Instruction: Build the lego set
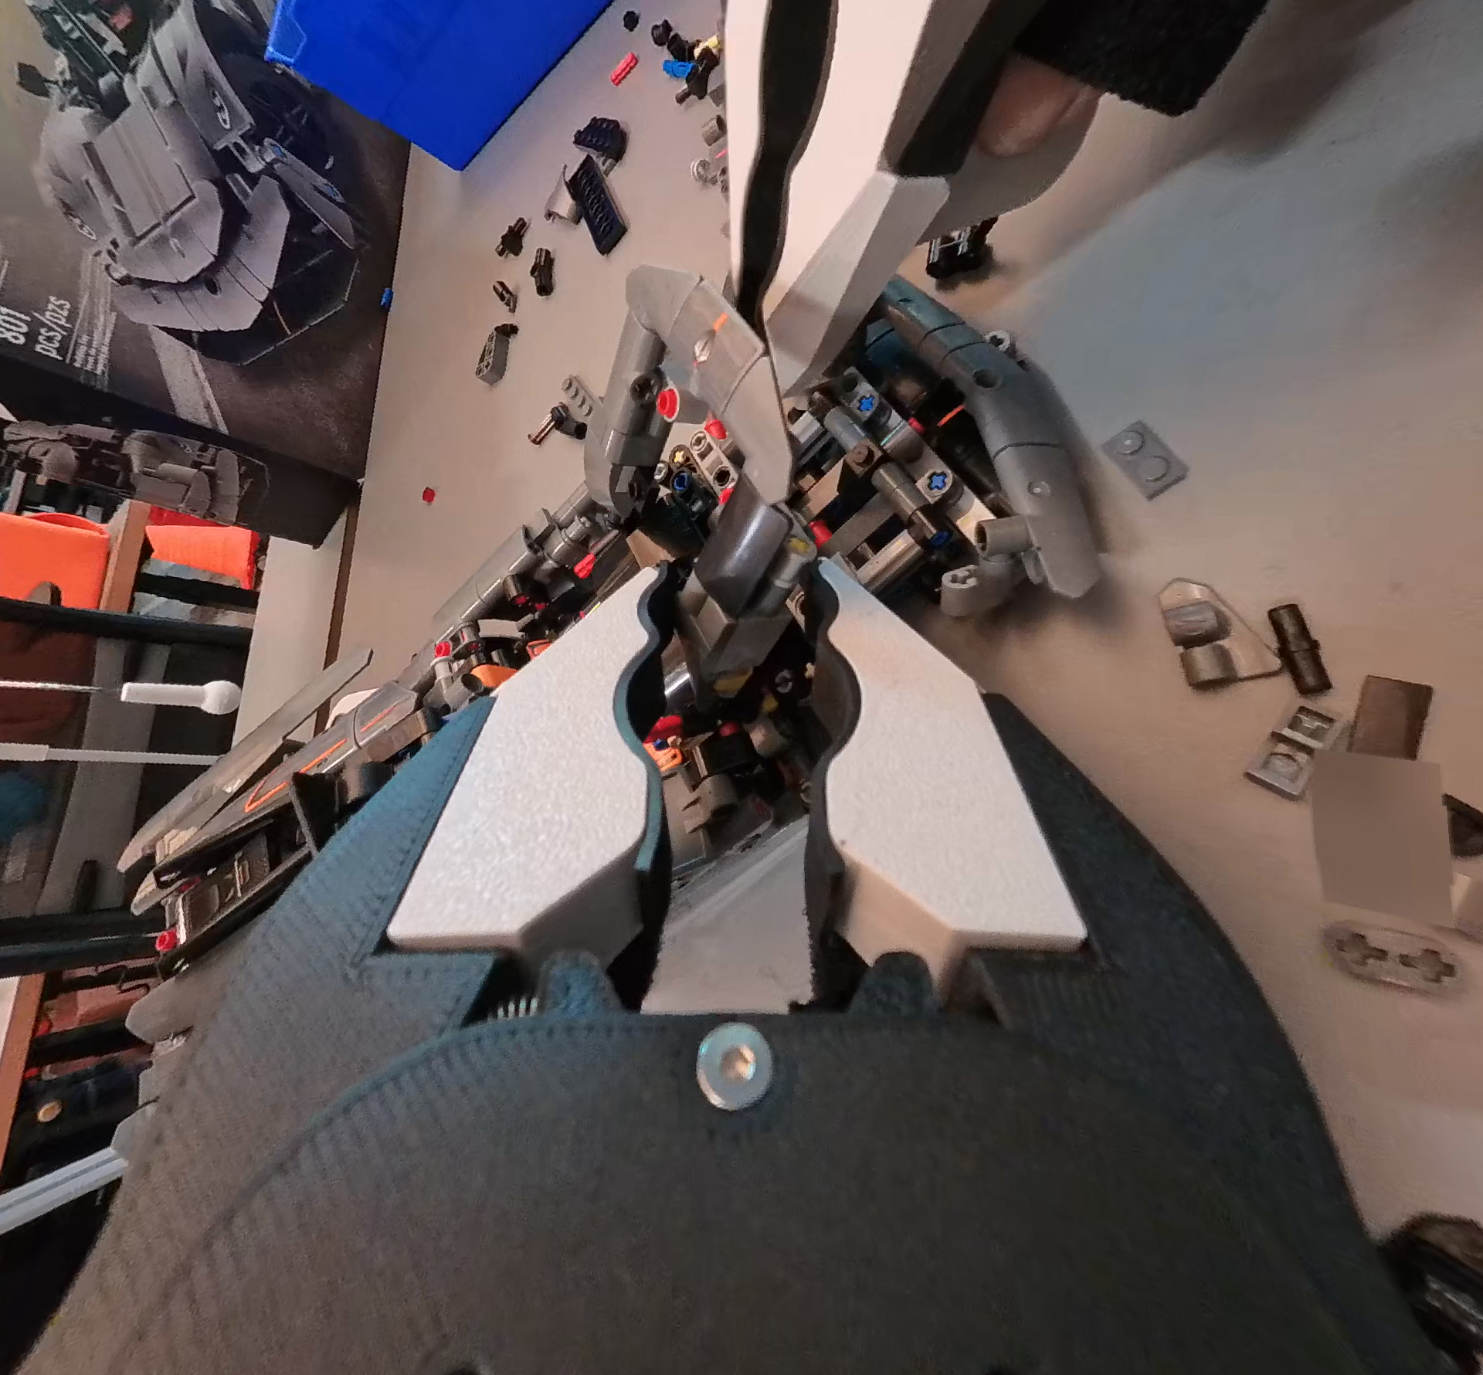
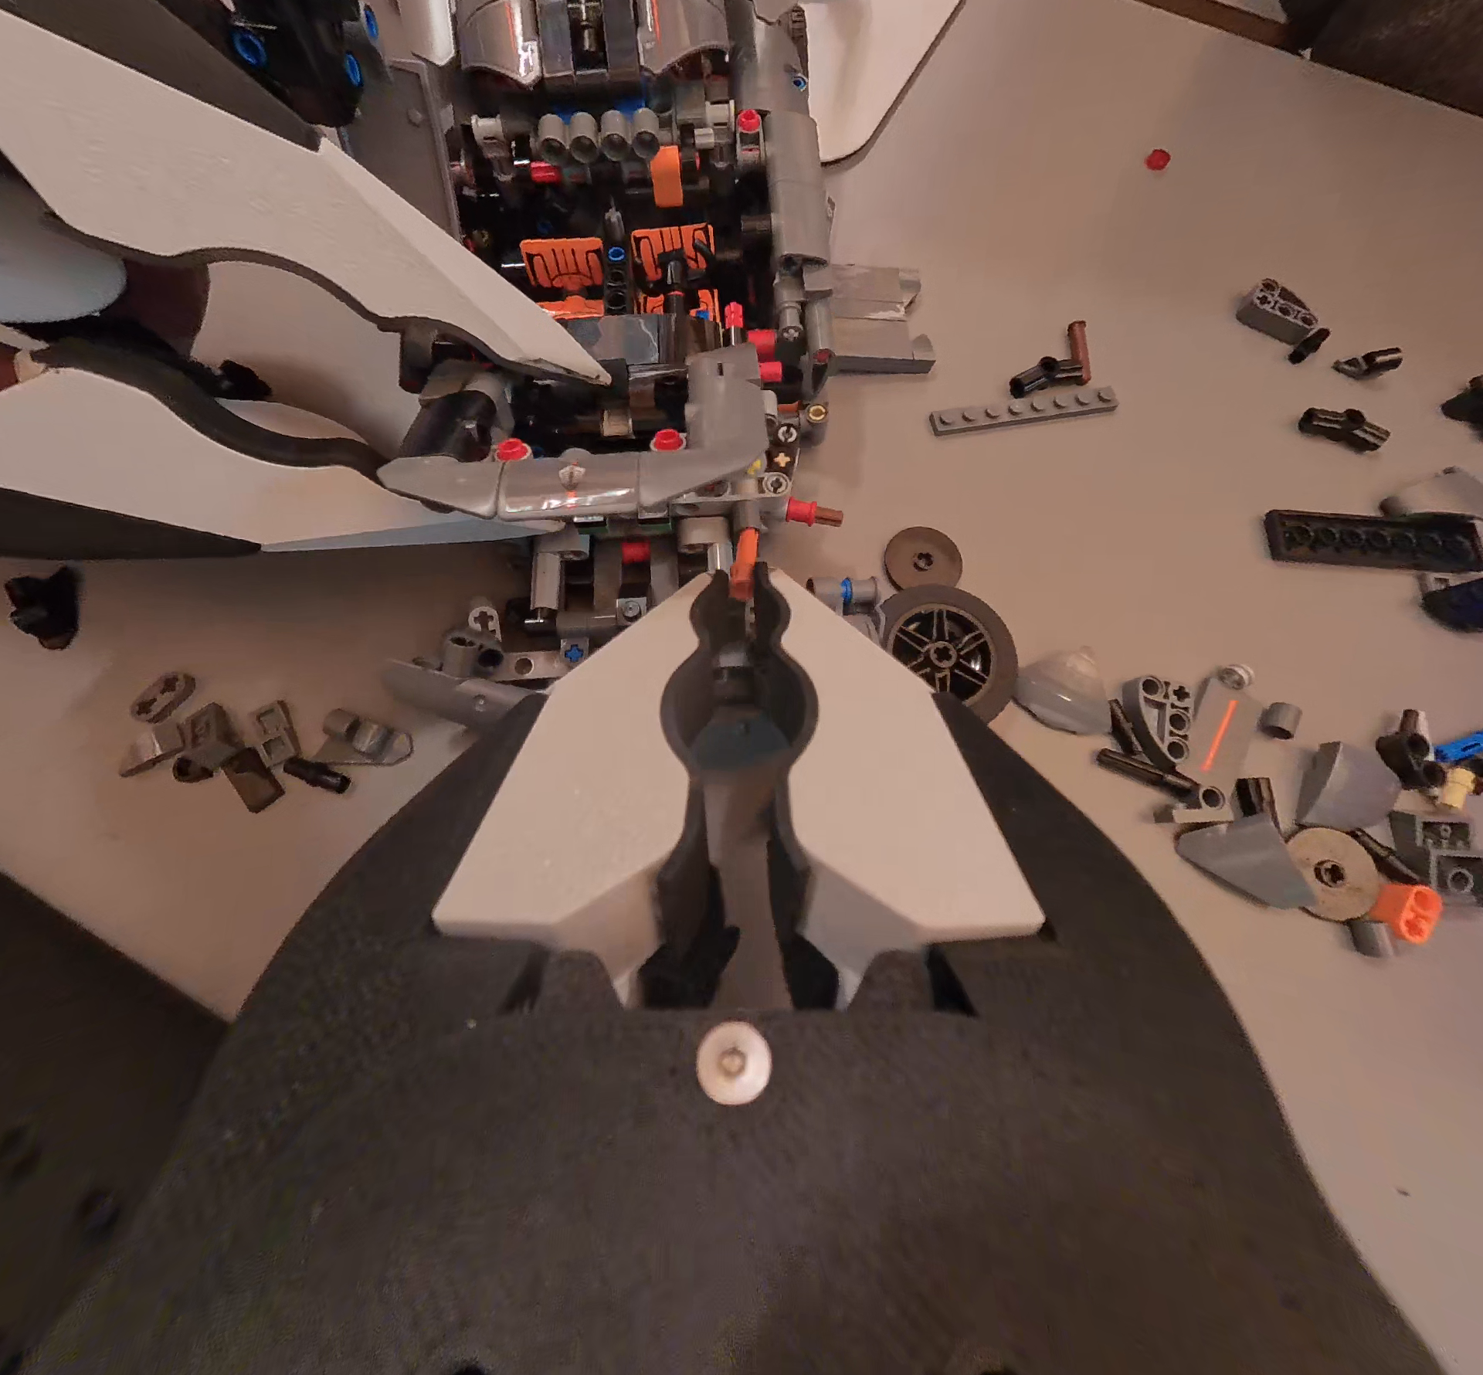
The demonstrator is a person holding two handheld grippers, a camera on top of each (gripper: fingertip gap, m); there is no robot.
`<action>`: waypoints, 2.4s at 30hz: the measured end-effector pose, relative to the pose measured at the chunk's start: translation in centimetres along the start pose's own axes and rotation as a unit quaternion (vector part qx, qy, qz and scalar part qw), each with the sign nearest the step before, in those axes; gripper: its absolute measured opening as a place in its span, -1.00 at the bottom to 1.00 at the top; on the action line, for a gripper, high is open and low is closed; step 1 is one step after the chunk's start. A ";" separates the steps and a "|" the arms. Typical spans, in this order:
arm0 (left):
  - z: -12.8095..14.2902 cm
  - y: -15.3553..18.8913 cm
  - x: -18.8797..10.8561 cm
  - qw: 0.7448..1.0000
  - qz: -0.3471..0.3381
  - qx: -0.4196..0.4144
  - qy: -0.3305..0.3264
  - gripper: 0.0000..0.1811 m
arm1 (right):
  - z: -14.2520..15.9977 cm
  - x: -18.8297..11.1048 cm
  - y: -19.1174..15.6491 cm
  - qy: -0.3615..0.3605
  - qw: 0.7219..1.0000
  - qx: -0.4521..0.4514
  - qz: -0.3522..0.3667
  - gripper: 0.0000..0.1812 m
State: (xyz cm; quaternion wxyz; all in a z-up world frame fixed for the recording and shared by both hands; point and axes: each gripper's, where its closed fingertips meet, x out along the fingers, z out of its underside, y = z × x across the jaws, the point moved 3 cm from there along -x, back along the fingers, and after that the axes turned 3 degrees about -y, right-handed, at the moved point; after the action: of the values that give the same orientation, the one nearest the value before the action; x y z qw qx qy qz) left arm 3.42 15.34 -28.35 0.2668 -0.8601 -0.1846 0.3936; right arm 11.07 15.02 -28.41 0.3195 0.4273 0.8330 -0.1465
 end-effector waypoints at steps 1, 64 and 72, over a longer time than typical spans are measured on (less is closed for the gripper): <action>0.0 0.0 0.0 1.000 -0.001 0.000 0.000 -0.67 | 0.0 0.1 0.0 0.001 1.000 0.003 -0.001 -0.97; -2.6 -5.4 -3.7 0.996 0.053 -0.069 -0.025 -0.47 | -0.3 1.7 0.7 -0.038 0.994 -0.098 -0.010 -0.96; -0.4 -6.8 0.7 0.960 0.202 0.020 -0.194 -0.58 | -0.4 1.7 0.8 -0.033 0.995 -0.092 -0.016 -0.97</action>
State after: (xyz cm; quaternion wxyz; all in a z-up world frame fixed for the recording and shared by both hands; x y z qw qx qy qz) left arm 3.43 20.94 -24.39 0.1579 -0.7809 -0.0468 0.6025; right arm 10.82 16.73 -29.21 0.3823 0.3777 0.8387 -0.0882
